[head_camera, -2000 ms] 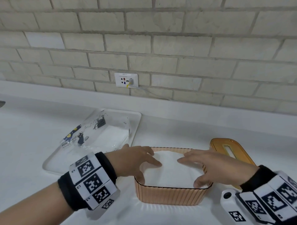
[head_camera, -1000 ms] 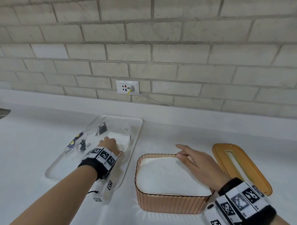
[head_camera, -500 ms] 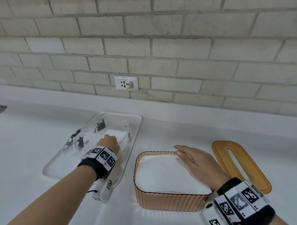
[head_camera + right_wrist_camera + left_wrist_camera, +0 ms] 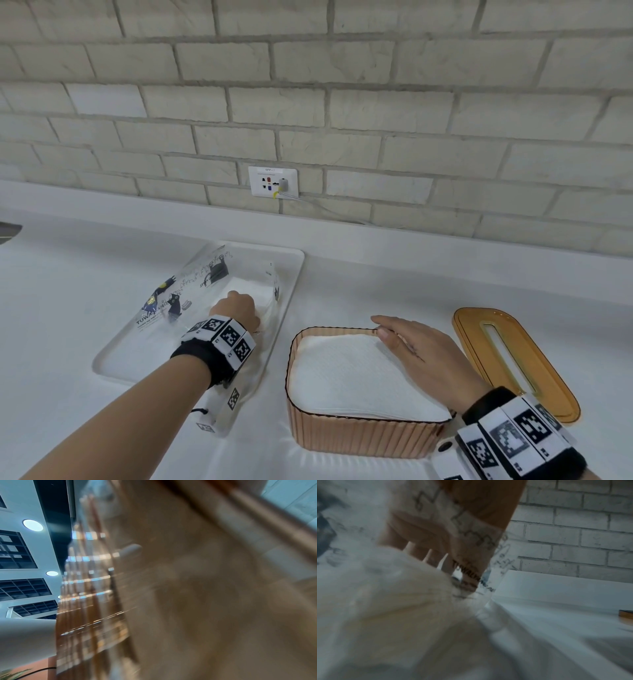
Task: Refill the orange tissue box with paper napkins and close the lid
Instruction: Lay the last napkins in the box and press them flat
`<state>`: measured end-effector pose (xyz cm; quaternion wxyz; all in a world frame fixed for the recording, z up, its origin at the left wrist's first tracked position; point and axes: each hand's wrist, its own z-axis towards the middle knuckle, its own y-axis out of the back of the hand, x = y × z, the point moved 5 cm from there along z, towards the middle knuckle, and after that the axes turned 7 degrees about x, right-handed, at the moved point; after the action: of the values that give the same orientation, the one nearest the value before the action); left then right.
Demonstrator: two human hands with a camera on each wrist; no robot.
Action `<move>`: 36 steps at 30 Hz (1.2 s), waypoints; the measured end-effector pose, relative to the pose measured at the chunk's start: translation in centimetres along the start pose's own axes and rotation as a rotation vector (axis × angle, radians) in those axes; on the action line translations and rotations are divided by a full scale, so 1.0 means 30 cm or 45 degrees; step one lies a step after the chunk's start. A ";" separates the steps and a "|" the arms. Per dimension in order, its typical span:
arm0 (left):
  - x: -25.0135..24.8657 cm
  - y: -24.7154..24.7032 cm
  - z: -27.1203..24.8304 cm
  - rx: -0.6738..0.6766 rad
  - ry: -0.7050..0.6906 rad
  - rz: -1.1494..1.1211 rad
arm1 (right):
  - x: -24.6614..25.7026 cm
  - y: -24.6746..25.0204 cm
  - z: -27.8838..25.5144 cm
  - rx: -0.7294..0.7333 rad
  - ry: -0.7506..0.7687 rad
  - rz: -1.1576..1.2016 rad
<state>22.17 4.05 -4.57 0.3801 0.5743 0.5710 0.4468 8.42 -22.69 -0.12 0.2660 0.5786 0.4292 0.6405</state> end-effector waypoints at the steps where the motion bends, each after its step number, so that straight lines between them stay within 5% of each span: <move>1: -0.001 -0.001 -0.001 -0.001 -0.002 -0.005 | 0.000 -0.001 0.001 0.008 -0.001 -0.005; 13: 0.014 0.033 -0.027 -0.096 -0.015 0.032 | -0.008 -0.005 0.003 0.026 0.032 0.011; 18: 0.081 0.164 -0.118 -0.357 -0.067 -0.301 | 0.000 0.028 -0.011 0.132 -0.008 0.315; 21: 0.066 0.281 -0.251 -0.676 -0.266 -0.336 | 0.057 0.102 -0.038 0.075 0.025 0.471; 25: -0.060 0.349 -0.489 -1.026 -0.840 -0.408 | 0.130 0.174 -0.036 -0.004 0.102 0.948; 28: -0.182 0.279 -0.607 -0.969 -1.180 -0.274 | 0.147 0.184 -0.031 0.073 0.027 1.332; 32: -0.265 0.169 -0.625 -0.916 -1.410 -0.144 | 0.101 0.199 -0.052 -0.037 -0.059 1.243; 34: -0.254 0.156 -0.610 -0.870 -1.435 -0.390 | 0.093 0.213 -0.063 -0.088 -0.027 1.178; 36: -0.224 0.157 -0.591 -0.649 -1.405 -0.926 | 0.090 0.233 -0.074 -0.164 0.011 1.159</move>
<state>7.22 -4.22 4.90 0.8618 0.3828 0.3282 0.0550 6.85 -24.38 7.33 -0.0089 0.6880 0.0918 0.7199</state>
